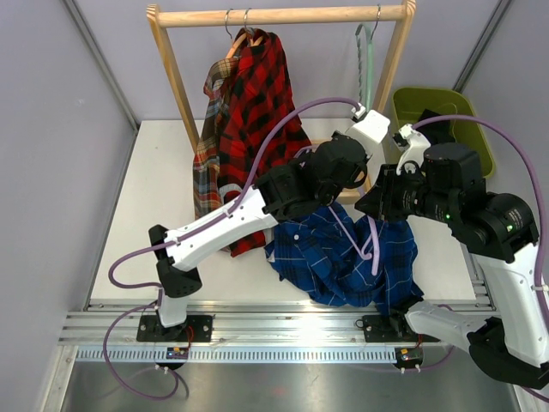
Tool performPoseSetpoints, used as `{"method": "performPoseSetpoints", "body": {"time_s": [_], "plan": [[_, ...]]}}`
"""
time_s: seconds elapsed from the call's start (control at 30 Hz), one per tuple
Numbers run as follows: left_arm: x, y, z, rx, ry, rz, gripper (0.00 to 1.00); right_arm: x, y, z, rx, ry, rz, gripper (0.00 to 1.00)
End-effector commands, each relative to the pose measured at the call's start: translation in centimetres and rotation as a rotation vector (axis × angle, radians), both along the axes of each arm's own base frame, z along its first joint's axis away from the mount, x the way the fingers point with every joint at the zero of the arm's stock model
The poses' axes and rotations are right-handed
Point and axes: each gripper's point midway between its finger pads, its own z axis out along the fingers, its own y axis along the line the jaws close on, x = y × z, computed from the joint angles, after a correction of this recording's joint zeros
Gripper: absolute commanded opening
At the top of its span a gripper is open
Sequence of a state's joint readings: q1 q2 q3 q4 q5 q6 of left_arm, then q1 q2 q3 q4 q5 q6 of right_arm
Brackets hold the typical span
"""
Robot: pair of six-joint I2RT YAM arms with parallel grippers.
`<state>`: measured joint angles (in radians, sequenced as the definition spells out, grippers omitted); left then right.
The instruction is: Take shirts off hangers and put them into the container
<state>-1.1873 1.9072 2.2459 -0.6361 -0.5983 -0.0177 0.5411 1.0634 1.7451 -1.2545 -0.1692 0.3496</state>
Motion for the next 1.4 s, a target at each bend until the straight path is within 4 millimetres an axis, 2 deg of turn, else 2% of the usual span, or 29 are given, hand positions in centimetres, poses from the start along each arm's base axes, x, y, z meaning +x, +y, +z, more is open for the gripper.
{"method": "performPoseSetpoints", "body": {"time_s": [0.0,0.2,0.3,0.33,0.37,0.4,0.47,0.5,0.57,0.67,0.7,0.87,0.9,0.97,1.0,1.03,1.07,1.1,1.13,1.17,1.2,1.23,1.27,1.37], "plan": [[-0.4,-0.4,3.3,-0.09,-0.037,-0.024,0.0,0.1,-0.3,0.4,-0.011,-0.024,0.001,0.23],[-1.0,-0.8,2.1,-0.073,0.001,-0.046,0.0,0.1,-0.8,0.5,-0.028,-0.034,-0.013,0.08],[-1.8,-0.5,2.0,-0.075,0.018,-0.066,0.0,0.0,-0.9,0.5,-0.036,-0.035,-0.016,0.01],[-2.3,-0.1,2.9,-0.099,0.017,-0.079,0.0,0.0,-1.0,0.5,-0.038,-0.036,-0.018,0.0],[-2.6,0.1,3.1,-0.109,0.02,-0.088,0.05,0.1,-1.1,0.6,-0.042,-0.043,-0.021,0.0],[-3.0,0.0,2.3,-0.097,0.033,-0.103,0.22,0.0,-1.2,0.7,-0.04,-0.048,-0.022,0.0],[-3.7,0.9,3.7,-0.147,0.032,-0.119,0.35,0.0,-1.3,0.9,-0.04,-0.059,-0.026,0.0],[-3.9,1.0,3.0,-0.141,0.041,-0.12,0.51,0.0,-1.4,1.0,-0.041,-0.063,-0.028,0.0],[-4.2,2.0,4.2,-0.179,0.031,-0.114,0.63,0.1,-1.4,1.1,-0.04,-0.068,-0.027,0.0],[-4.4,3.2,4.7,-0.195,0.026,-0.095,0.8,0.1,-1.3,1.3,-0.034,-0.077,-0.026,0.0],[-4.5,3.4,4.8,-0.197,0.026,-0.09,0.98,0.1,-1.3,1.3,-0.033,-0.078,-0.026,0.0],[-5.0,6.8,6.6,-0.22,-0.009,-0.023,0.99,0.1,-1.6,1.7,-0.03,-0.098,-0.038,0.0],[-5.5,8.4,8.3,-0.259,-0.028,-0.014,0.99,0.1,-1.7,1.7,-0.031,-0.1,-0.041,0.0],[-6.0,9.9,8.5,-0.267,-0.041,0.015,0.99,0.1,-1.8,2.1,-0.021,-0.116,-0.048,0.0],[-6.7,11.9,10.1,-0.31,-0.057,0.024,0.99,0.2,-1.7,2.4,-0.013,-0.131,-0.05,0.0],[-7.0,12.8,10.4,-0.322,-0.063,0.036,0.99,0.2,-1.9,2.8,-0.007,-0.147,-0.056,0.0],[-7.2,13.6,9.5,-0.308,-0.063,0.058,0.99,0.1,-1.8,3.1,0.005,-0.161,-0.053,0.0],[-7.8,15.5,10.6,-0.359,-0.071,0.067,0.99,0.3,-1.5,4.1,0.036,-0.203,-0.047,0.0],[-8.0,16.8,10.7,-0.375,-0.072,0.088,0.99,0.0,-1.6,4.8,0.061,-0.235,-0.041,0.0],[-8.2,17.0,9.3,-0.354,-0.061,0.096,0.99,-0.1,-1.6,5.4,0.081,-0.266,-0.043,0.0],[-8.4,17.7,8.8,-0.365,-0.048,0.11,0.99,0.3,-1.5,6.9,0.117,-0.326,-0.051,0.0],[-8.8,19.3,9.1,-0.394,-0.048,0.121,0.99,0.4,-2.0,7.3,0.118,-0.36,-0.073,0.0],[-8.9,19.4,7.8,-0.385,-0.028,0.127,0.99,0.8,-2.1,8.1,0.128,-0.389,-0.09,0.0],[-9.4,21.0,6.4,-0.376,-0.001,0.153,0.99,1.8,-1.9,8.6,0.133,-0.418,-0.109,0.0]]}}
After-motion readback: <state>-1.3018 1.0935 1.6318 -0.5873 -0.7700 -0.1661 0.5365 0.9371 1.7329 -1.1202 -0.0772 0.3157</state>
